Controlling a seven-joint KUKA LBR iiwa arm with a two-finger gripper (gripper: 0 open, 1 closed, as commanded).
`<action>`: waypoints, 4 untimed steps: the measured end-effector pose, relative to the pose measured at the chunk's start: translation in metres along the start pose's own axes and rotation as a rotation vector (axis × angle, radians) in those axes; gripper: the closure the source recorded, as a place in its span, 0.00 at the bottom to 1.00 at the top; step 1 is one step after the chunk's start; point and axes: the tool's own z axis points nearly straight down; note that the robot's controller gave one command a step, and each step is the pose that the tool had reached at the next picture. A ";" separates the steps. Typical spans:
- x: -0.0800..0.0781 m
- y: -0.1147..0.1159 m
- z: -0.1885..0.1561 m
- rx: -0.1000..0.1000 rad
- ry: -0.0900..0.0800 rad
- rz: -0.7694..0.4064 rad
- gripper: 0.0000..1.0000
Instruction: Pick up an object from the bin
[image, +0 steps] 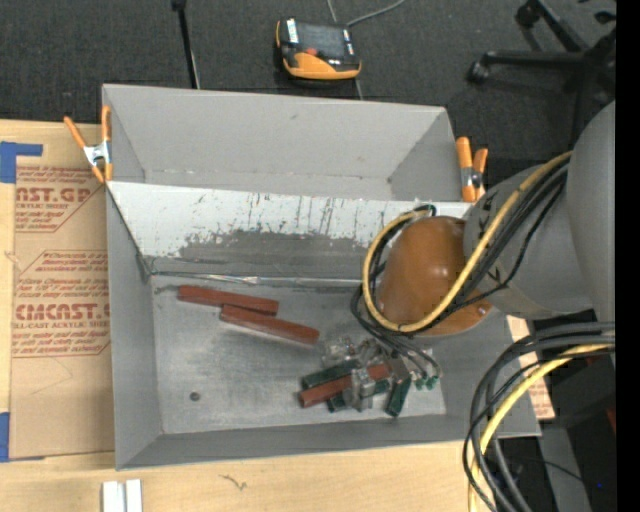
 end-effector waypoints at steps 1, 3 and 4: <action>0.001 0.000 -0.003 -0.001 0.002 0.000 1.00; 0.001 0.001 -0.026 -0.002 0.005 -0.001 1.00; 0.001 0.001 -0.039 -0.003 0.006 -0.001 1.00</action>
Offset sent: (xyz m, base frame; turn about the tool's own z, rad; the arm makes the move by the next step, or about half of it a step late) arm 0.0002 0.0001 0.0216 0.0000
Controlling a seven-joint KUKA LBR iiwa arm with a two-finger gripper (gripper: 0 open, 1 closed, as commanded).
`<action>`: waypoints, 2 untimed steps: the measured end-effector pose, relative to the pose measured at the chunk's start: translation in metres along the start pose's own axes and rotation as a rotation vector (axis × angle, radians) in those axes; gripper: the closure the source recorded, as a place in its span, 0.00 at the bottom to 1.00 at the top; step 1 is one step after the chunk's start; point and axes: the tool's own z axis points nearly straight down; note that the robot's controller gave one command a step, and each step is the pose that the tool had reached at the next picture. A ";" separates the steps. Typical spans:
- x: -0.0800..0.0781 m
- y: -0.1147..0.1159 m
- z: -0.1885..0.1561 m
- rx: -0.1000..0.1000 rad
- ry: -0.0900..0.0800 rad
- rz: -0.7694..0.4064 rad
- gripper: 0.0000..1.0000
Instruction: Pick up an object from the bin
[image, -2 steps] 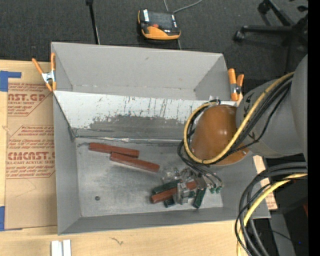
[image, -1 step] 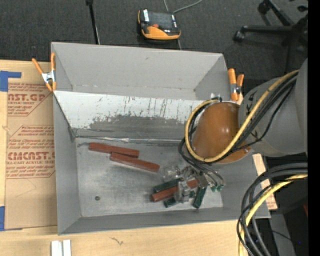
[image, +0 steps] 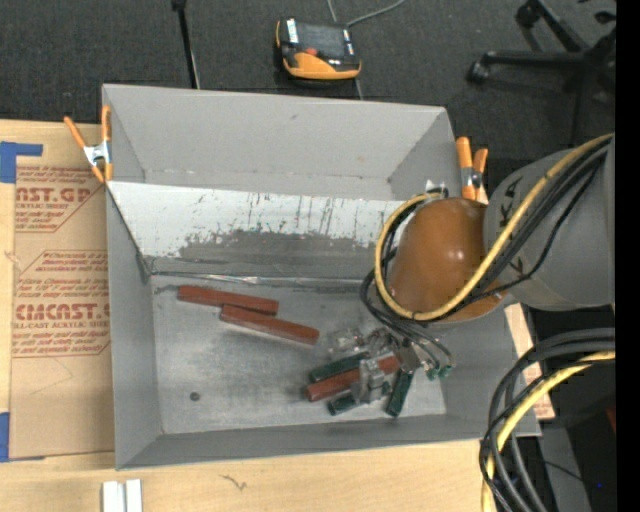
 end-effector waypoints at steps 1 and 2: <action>-0.001 0.000 -0.009 0.001 -0.004 0.000 1.00; -0.001 0.000 -0.014 0.001 -0.002 0.000 1.00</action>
Offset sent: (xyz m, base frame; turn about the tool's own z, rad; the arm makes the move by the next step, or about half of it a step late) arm 0.0000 0.0001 0.0382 0.0000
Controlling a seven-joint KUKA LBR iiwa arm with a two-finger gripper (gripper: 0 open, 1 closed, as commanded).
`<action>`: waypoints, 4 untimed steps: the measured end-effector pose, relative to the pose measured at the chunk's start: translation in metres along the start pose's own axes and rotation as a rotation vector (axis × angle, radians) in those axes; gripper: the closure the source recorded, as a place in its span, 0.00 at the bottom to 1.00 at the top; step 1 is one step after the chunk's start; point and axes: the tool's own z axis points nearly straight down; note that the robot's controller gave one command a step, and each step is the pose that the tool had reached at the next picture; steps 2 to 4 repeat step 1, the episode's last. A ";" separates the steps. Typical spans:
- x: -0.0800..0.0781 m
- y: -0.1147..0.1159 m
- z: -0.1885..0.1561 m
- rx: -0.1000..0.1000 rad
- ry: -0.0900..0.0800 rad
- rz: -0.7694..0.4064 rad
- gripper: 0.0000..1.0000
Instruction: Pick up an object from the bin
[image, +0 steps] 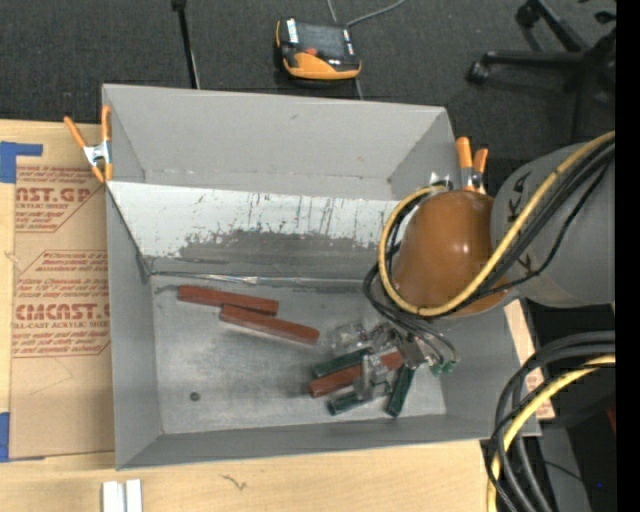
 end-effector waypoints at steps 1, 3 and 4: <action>0.001 0.001 -0.011 -0.002 0.005 0.000 1.00; 0.001 0.001 -0.011 -0.002 0.005 0.000 1.00; 0.001 0.001 -0.011 -0.002 0.005 0.000 1.00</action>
Offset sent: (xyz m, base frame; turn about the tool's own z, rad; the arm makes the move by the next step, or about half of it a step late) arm 0.0000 0.0000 0.0387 0.0000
